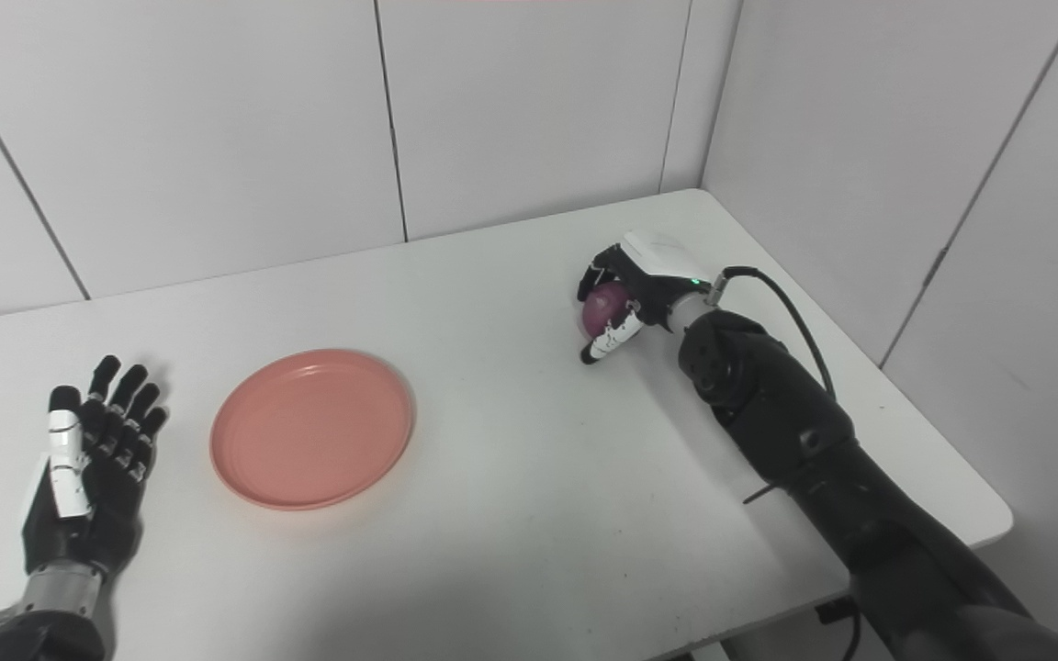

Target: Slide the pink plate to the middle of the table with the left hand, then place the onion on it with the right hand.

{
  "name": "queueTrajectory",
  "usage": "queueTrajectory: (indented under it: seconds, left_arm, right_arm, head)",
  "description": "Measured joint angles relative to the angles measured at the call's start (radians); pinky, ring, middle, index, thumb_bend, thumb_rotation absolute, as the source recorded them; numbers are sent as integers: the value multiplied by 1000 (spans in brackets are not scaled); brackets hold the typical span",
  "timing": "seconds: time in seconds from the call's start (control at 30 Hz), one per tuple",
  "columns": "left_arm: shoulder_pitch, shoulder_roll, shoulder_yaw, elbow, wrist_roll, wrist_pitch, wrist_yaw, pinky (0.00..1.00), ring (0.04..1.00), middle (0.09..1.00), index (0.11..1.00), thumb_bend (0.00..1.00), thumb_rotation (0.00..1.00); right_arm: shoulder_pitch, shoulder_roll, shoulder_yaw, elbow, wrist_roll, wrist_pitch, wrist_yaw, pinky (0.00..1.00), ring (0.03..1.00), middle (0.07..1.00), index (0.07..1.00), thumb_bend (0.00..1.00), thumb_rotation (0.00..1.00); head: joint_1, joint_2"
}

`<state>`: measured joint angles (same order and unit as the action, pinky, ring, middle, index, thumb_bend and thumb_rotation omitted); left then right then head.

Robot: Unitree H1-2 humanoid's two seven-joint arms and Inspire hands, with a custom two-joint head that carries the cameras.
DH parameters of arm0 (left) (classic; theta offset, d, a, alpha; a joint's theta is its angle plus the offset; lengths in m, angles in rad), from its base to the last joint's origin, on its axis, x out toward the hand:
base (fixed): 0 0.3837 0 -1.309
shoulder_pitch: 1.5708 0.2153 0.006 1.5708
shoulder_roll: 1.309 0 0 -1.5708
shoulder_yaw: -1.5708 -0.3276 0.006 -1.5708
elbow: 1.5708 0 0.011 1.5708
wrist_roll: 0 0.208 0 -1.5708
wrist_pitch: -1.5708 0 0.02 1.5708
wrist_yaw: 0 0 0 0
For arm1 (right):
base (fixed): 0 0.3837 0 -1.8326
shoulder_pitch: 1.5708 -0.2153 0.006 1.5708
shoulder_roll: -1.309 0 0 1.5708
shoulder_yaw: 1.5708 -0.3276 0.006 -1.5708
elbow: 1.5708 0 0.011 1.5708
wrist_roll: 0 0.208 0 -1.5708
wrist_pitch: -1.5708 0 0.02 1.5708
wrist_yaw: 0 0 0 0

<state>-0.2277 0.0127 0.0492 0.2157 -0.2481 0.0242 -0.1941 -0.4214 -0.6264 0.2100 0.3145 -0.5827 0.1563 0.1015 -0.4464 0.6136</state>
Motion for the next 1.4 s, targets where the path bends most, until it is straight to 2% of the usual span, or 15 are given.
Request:
queueTrajectory:
  seconds: [0.3,0.47,0.53,0.57,0.67,0.73,0.77,0.8,0.93,1.0,1.07,1.17,1.4]
  left_arm:
    - [0,-1,0,0,0,0,0,1000,987,979,978,634,1000]
    - [3,-3,-4,-8,2,2,4,995,981,973,976,614,1000]
    - [10,-9,-11,-27,10,5,13,989,979,971,977,605,1000]
    - [12,-12,-14,-34,17,6,19,989,980,973,978,603,1000]
    - [23,-26,-26,-56,30,25,32,999,987,980,985,601,1000]
    - [32,-42,-39,-74,42,36,44,997,984,977,978,609,1000]
    - [36,-50,-44,-79,48,40,50,997,984,976,977,609,1000]
    - [39,-58,-47,-84,60,43,59,997,983,974,974,608,1000]
    - [42,-80,-70,-104,85,51,83,998,979,969,969,600,1000]
    - [44,-94,-75,-104,95,51,98,983,967,956,955,600,1000]
    - [45,-114,-77,-102,104,51,114,975,960,949,947,608,1000]
    - [46,-141,-78,-100,111,50,138,961,949,939,936,623,1000]
    - [46,-154,-107,-99,158,50,157,980,969,960,957,620,1000]
  right_arm:
    - [5,10,-6,-27,-21,1,-8,368,406,496,515,516,0]
    - [19,36,-36,-77,-14,1,-9,360,390,475,533,514,0]
    - [30,45,-46,-112,-10,1,-11,396,404,493,521,515,0]
    - [35,50,-55,-132,-8,1,-13,406,408,498,517,516,0]
    - [48,68,-82,-187,-3,1,-32,400,411,499,518,517,0]
    - [55,76,-96,-217,5,0,-40,372,395,489,537,515,0]
    - [57,80,-101,-233,15,-2,-41,370,394,488,539,514,0]
    - [61,83,-107,-248,21,-7,-42,367,393,487,541,514,0]
    - [64,91,-120,-267,43,-54,-56,361,399,492,533,515,0]
    - [65,101,-125,-276,58,-63,-58,355,395,494,532,515,0]
    - [70,111,-124,-294,67,-72,-59,360,398,497,529,515,0]
    - [73,120,-123,-301,84,-111,-58,376,404,503,522,516,0]
    - [77,151,-106,-320,123,-177,-44,398,427,507,500,518,0]
  head:
    - [3,-2]
    - [52,8]
    - [81,12]
    - [125,14]
    - [169,18]
    - [266,25]
    - [267,25]
    - [300,25]
    - [351,23]
    - [414,20]
    - [423,20]
    - [480,14]
    - [540,3]
